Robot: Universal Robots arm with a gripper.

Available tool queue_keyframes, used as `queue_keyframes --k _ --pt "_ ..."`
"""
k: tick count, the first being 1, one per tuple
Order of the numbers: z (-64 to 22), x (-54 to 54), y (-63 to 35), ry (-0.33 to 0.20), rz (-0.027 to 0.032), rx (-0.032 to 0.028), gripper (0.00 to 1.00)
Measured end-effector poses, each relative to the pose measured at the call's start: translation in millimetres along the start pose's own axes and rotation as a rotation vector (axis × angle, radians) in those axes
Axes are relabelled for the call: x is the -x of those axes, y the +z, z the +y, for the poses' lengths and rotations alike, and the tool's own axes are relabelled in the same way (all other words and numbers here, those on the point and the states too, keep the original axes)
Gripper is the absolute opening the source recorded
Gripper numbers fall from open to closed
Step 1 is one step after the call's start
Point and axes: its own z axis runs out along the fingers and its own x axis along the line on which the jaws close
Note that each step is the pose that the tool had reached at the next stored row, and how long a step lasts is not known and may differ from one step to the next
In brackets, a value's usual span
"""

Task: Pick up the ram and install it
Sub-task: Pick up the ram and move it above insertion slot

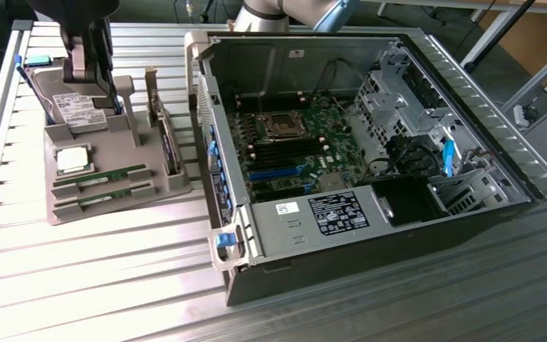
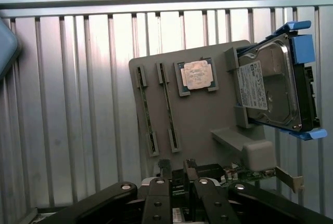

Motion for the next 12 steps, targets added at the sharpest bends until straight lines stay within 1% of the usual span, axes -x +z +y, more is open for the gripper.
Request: queue_keyframes --k 12 --pt "-0.1 -0.1 2.5 0.000 0.0000 0.0000 0.22"
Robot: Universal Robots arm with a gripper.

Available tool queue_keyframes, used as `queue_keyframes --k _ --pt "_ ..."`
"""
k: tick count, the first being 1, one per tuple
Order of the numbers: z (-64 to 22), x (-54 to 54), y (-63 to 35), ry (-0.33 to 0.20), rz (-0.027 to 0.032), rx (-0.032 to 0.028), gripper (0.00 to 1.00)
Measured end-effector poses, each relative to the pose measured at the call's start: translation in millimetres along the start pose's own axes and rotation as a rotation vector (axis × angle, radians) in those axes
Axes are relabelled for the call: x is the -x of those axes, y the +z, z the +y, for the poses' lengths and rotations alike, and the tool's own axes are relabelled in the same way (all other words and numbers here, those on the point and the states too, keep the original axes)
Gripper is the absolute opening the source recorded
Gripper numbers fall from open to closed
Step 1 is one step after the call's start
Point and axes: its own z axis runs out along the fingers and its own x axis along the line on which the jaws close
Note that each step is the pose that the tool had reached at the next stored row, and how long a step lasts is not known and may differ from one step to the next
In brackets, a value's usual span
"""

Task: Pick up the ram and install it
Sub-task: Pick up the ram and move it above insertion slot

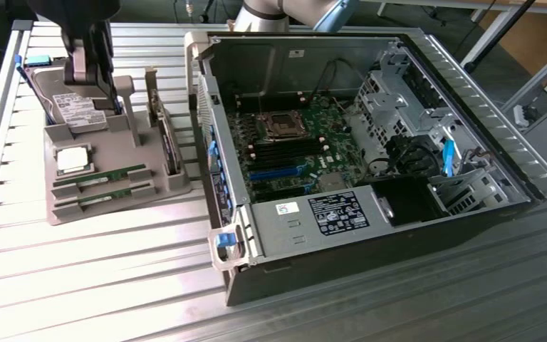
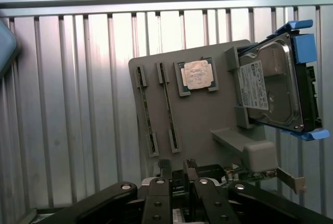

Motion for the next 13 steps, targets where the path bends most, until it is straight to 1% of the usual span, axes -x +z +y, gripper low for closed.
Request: queue_keyframes --k 13 --pt "-0.1 -0.1 2.9 0.000 0.0000 -0.0001 0.22"
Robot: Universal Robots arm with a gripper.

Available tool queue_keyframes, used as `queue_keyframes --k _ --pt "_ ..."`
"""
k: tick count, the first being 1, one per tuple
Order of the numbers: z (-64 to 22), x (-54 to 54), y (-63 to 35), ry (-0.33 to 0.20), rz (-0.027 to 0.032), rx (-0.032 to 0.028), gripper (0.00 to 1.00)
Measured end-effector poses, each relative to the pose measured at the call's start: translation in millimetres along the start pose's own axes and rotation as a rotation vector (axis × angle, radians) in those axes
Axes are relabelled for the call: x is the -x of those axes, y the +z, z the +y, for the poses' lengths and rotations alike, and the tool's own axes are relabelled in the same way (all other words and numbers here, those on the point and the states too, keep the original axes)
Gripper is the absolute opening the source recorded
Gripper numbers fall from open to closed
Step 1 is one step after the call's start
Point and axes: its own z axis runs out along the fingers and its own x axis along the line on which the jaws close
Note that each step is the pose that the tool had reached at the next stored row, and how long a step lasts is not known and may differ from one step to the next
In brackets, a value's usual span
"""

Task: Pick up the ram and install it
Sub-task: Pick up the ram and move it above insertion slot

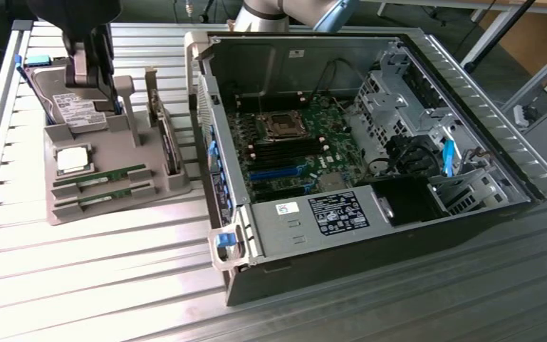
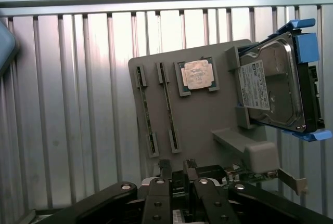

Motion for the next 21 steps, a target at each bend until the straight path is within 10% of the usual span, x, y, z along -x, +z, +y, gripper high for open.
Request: queue_keyframes --k 21 --pt "-0.1 -0.2 4.3 0.000 0.0000 0.0001 0.22"
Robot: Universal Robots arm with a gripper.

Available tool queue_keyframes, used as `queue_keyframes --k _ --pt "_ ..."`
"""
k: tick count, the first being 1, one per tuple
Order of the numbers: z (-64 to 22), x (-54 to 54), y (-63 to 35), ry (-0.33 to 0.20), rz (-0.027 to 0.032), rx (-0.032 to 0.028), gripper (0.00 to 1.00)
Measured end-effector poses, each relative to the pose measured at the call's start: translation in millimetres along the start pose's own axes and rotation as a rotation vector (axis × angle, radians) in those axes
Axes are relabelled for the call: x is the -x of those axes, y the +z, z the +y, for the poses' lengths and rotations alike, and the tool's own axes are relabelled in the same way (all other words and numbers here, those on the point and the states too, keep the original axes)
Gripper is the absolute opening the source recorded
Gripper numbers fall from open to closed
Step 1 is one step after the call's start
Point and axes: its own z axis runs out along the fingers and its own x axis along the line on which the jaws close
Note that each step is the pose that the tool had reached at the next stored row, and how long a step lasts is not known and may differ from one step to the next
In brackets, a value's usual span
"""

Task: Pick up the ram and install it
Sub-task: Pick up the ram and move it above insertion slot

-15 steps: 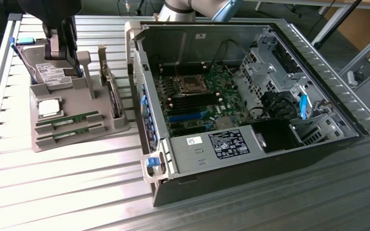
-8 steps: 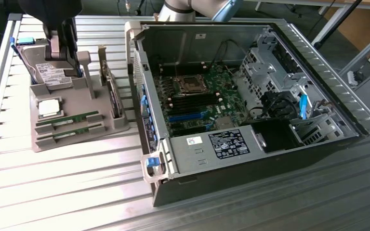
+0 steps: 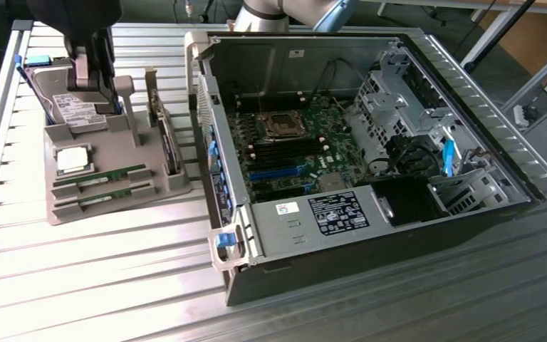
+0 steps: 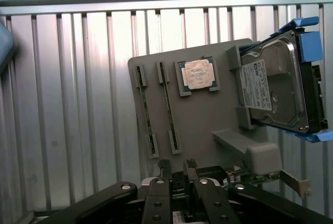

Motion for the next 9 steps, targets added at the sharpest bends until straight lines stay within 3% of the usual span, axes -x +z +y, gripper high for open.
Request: queue_keyframes --k 9 --pt "-0.1 -0.1 3.0 0.000 0.0000 0.0000 0.22"
